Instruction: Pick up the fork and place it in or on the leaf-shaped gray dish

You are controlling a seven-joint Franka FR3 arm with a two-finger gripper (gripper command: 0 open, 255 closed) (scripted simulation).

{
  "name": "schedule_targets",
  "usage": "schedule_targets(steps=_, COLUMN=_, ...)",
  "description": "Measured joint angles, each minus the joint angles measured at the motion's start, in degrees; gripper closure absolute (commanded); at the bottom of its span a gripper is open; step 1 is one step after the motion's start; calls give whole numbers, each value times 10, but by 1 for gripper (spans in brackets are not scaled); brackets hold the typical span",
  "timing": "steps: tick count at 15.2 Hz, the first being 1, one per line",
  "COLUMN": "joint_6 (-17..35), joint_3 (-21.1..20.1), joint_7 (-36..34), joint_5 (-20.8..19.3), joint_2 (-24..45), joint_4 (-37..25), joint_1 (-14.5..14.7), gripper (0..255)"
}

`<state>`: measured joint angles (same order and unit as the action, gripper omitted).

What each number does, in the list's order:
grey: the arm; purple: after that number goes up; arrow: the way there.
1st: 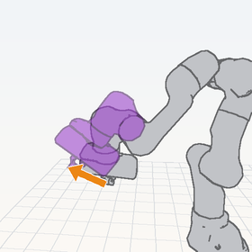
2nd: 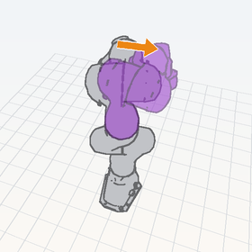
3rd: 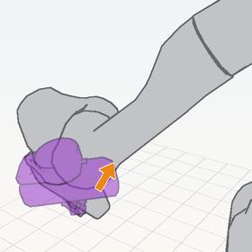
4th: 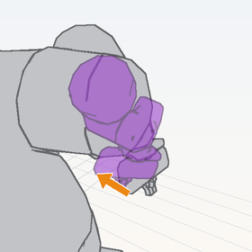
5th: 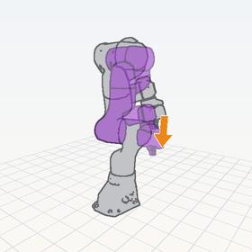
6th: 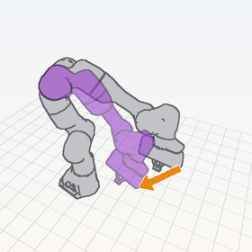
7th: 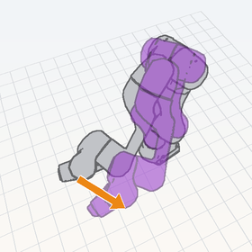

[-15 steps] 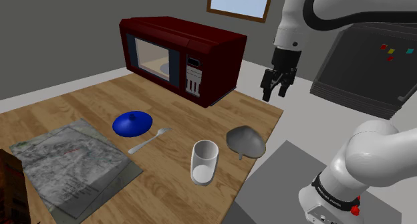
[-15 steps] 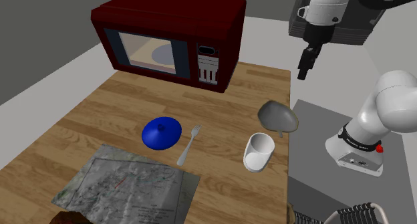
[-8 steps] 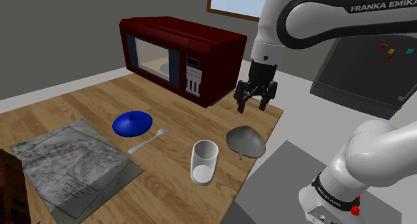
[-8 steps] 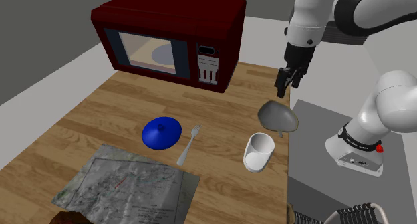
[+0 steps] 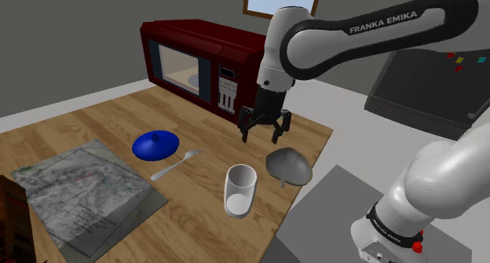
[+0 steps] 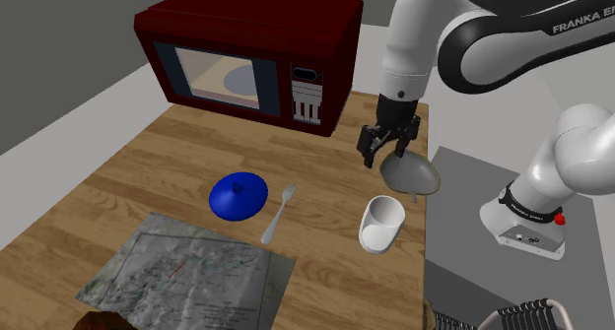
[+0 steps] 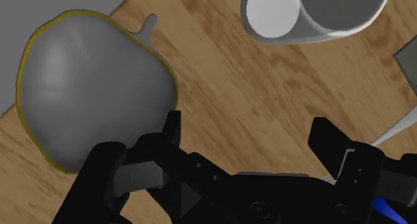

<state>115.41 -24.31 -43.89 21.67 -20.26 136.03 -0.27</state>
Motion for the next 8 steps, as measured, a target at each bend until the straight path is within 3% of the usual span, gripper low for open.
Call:
schedule_targets(steps=4, joint_6=57, joint_3=-35, joint_7=-88, joint_5=-10, joint_2=79, joint_4=-39, joint_1=-10, gripper=0)
schedule_targets(steps=8, joint_6=113, joint_3=-61, joint_7=-184, joint_5=-47, joint_2=178, joint_4=-94, joint_1=-16, gripper=0)
